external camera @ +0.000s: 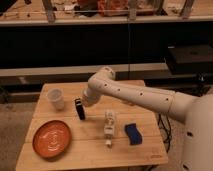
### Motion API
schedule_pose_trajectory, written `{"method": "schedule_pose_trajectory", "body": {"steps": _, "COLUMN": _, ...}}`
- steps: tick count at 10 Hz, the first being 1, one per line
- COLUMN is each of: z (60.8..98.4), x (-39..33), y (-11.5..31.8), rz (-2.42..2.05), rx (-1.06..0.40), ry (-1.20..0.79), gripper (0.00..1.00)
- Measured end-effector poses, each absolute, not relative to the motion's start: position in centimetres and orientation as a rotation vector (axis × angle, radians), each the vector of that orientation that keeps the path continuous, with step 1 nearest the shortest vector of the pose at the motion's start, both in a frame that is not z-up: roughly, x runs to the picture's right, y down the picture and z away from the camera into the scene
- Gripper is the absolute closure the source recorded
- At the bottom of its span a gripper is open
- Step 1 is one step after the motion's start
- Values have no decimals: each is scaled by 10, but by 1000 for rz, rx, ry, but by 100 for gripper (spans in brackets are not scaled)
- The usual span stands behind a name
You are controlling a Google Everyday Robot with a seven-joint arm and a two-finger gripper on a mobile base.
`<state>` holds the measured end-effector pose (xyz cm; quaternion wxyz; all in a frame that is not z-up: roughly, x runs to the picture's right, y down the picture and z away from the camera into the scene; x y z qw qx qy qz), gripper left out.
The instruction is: Knock the eraser over
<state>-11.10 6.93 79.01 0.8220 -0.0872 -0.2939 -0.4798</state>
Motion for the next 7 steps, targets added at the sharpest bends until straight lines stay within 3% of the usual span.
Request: {"method": "schedule_pose_trajectory", "body": {"steps": 7, "z": 790, "x": -116, "y": 69, "rz": -1033, "rx": -184, "ry": -637, "gripper": 100}}
